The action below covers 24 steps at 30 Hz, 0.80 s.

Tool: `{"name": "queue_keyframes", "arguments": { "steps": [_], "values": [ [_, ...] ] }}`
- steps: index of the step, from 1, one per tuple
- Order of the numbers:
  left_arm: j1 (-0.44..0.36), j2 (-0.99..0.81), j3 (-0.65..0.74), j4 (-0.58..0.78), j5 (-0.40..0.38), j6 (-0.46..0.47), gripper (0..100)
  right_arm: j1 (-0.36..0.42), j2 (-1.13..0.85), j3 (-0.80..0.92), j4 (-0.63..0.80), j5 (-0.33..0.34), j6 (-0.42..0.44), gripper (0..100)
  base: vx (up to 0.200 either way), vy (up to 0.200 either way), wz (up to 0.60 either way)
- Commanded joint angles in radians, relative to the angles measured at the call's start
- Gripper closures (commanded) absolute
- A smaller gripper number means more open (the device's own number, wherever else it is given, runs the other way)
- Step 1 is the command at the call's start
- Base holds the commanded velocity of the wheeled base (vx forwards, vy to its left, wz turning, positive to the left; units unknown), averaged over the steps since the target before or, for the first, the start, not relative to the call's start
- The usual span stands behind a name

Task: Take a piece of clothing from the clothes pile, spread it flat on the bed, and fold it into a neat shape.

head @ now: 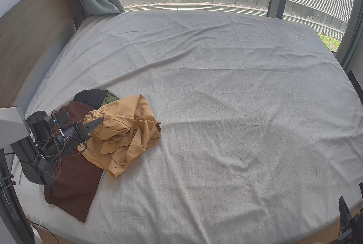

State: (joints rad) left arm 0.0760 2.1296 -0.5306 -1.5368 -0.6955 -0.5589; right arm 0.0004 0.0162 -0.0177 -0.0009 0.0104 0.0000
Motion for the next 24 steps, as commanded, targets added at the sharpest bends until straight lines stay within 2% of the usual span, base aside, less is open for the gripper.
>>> {"name": "queue_keyframes", "arguments": {
  "steps": [1, 2, 3, 6, 8, 19, 20, 24],
  "values": [
    [-0.018, -0.048, 0.02, 0.003, 0.007, -0.041, 100, 0.001, -0.016, 0.018, -0.001, 0.0, 0.0, 0, 0.0, 0.0, 0.0],
    [-0.035, -0.066, 0.023, 0.003, 0.037, -0.079, 100, 0.001, -0.016, 0.018, -0.001, 0.0, 0.0, 0, 0.0, 0.0, 0.0],
    [-0.035, -0.066, 0.023, 0.003, 0.037, -0.079, 100, 0.001, -0.016, 0.018, -0.001, 0.0, 0.0, 0, 0.0, 0.0, 0.0],
    [-0.082, -0.112, 0.024, 0.003, 0.136, -0.162, 100, 0.001, -0.016, 0.018, -0.001, 0.0, 0.0, 0, 0.0, 0.0, 0.0],
    [-0.096, -0.138, 0.037, 0.014, 0.165, -0.179, 100, 0.001, -0.016, 0.018, -0.001, 0.0, 0.0, 0, 0.0, 0.0, 0.0],
    [-0.117, -0.218, 0.066, 0.034, 0.186, -0.197, 100, 0.001, -0.016, 0.018, -0.001, 0.0, 0.0, 0, 0.0, 0.0, 0.0],
    [-0.137, -0.241, 0.069, 0.037, 0.215, -0.197, 100, 0.001, -0.016, 0.018, -0.001, 0.0, 0.0, 0, 0.0, 0.0, 0.0],
    [-0.151, -0.269, 0.083, 0.038, 0.229, -0.196, 100, 0.001, -0.016, 0.018, -0.001, 0.0, 0.0, 0, 0.0, 0.0, 0.0]
  ]
}}
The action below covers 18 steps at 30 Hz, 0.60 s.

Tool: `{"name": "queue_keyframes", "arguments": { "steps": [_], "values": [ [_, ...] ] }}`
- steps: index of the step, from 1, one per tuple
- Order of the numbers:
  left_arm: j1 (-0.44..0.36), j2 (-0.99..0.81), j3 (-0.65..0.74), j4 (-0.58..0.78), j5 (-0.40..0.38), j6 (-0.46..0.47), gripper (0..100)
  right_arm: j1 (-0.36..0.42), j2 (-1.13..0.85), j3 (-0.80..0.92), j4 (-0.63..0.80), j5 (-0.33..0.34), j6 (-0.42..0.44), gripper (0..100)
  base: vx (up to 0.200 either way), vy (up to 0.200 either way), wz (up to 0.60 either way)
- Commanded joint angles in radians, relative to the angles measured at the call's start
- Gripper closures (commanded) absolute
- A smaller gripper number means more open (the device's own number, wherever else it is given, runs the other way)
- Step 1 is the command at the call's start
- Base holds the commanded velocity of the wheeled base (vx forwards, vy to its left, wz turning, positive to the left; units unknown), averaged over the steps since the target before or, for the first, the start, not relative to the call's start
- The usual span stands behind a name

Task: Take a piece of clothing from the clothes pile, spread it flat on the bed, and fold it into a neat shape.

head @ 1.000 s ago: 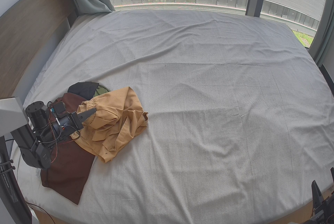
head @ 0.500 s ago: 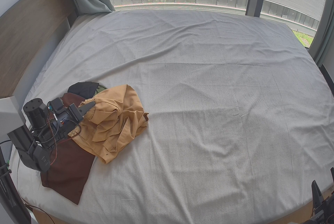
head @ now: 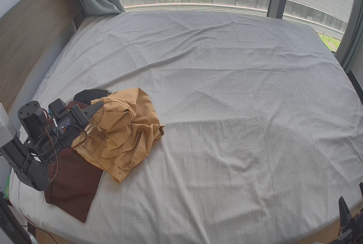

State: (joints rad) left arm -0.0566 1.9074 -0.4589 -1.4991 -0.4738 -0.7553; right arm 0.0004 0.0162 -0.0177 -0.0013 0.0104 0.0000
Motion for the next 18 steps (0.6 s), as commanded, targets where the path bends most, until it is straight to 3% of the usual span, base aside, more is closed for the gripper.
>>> {"name": "queue_keyframes", "arguments": {
  "steps": [1, 8, 18],
  "values": [
    [-0.029, -0.062, 0.02, 0.002, 0.009, -0.001, 100, 0.001, -0.016, 0.018, 0.0, 0.0, 0.002, 0, 0.0, 0.0, 0.0],
    [-0.062, -0.107, 0.016, 0.037, 0.075, -0.004, 100, 0.001, -0.016, 0.018, 0.0, 0.0, 0.0, 0, 0.0, 0.0, 0.0],
    [-0.147, -0.189, -0.015, 0.102, 0.204, -0.088, 100, 0.001, -0.016, 0.018, 0.0, 0.0, 0.0, 0, 0.0, 0.0, 0.0]
  ]
}}
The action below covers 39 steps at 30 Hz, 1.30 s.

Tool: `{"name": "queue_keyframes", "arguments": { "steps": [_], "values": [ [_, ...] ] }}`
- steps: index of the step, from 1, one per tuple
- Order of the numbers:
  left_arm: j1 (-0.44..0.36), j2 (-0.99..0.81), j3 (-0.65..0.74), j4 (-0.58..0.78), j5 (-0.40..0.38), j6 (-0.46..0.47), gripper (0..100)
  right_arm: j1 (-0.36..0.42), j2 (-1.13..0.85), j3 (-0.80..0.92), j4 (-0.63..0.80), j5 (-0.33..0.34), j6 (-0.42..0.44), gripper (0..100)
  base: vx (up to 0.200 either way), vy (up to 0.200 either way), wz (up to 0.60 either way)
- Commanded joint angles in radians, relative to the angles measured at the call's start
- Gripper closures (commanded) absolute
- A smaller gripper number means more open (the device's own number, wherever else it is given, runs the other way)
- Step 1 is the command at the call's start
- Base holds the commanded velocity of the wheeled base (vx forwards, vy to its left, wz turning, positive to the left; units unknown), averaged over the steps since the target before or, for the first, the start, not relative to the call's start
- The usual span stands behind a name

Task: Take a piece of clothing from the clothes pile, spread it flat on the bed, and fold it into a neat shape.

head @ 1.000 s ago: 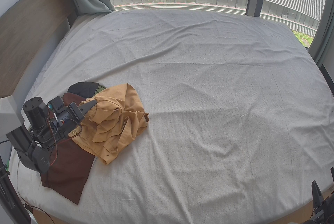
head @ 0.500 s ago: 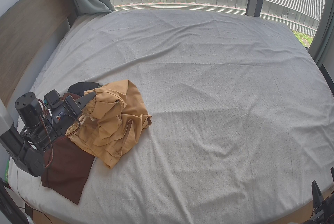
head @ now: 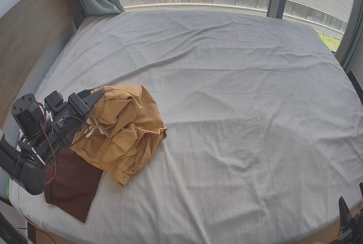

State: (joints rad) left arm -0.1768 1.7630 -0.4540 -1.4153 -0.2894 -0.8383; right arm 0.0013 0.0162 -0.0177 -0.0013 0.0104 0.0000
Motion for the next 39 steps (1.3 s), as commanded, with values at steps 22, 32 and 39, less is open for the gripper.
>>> {"name": "queue_keyframes", "arguments": {
  "steps": [22, 32, 39],
  "values": [
    [-0.257, -0.292, -0.149, 0.36, 0.188, -0.1, 100, 0.0, -0.016, 0.018, 0.0, 0.0, 0.002, 0, 0.0, 0.0, 0.0],
    [-0.402, -0.277, -0.179, 0.369, 0.272, -0.104, 100, 0.0, -0.016, 0.018, 0.0, 0.0, 0.0, 0, 0.0, 0.0, 0.0],
    [-0.469, -0.26, -0.206, 0.4, 0.276, -0.104, 100, 0.0, -0.016, 0.018, 0.0, 0.0, 0.0, 0, 0.0, 0.0, 0.0]
  ]
}}
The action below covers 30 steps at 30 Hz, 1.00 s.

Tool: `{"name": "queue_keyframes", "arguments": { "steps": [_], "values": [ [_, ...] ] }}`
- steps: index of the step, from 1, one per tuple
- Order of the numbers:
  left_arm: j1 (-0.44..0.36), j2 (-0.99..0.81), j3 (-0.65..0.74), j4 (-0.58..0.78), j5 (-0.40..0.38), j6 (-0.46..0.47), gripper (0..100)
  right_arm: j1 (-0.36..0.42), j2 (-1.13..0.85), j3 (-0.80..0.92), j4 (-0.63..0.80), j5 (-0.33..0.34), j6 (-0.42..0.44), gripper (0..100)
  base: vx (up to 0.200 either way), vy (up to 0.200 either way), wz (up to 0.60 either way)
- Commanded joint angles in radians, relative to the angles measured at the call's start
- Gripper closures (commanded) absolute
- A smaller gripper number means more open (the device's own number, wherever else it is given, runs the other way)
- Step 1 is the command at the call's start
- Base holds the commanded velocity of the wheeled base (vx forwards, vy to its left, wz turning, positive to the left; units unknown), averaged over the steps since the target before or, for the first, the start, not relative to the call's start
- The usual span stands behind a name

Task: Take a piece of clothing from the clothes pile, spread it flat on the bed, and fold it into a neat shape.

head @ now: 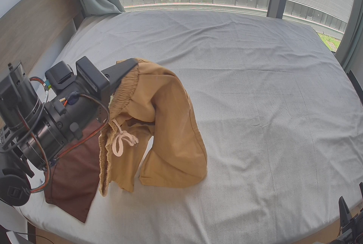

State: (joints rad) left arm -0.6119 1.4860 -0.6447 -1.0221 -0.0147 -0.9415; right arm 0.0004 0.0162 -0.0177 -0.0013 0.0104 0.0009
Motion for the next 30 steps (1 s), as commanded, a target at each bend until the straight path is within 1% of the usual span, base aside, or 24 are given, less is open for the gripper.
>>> {"name": "queue_keyframes", "arguments": {
  "steps": [1, 11, 19, 30],
  "values": [
    [-0.04, 0.02, -0.015, 0.007, 0.001, 0.0, 100, 0.001, -0.016, 0.018, 0.0, 0.0, -0.001, 0, 0.0, 0.0, 0.0],
    [-0.097, 0.08, -0.056, 0.007, 0.001, -0.002, 100, 0.001, -0.016, 0.018, 0.0, 0.0, 0.001, 0, 0.0, 0.0, 0.0],
    [-0.172, 0.149, -0.115, 0.007, 0.001, -0.003, 100, 0.001, -0.016, 0.018, 0.0, 0.0, 0.001, 0, 0.0, 0.0, 0.0],
    [-0.246, 0.241, -0.19, 0.002, 0.001, -0.005, 100, 0.001, -0.016, 0.018, 0.0, 0.0, -0.001, 0, 0.0, 0.0, 0.0]
  ]
}}
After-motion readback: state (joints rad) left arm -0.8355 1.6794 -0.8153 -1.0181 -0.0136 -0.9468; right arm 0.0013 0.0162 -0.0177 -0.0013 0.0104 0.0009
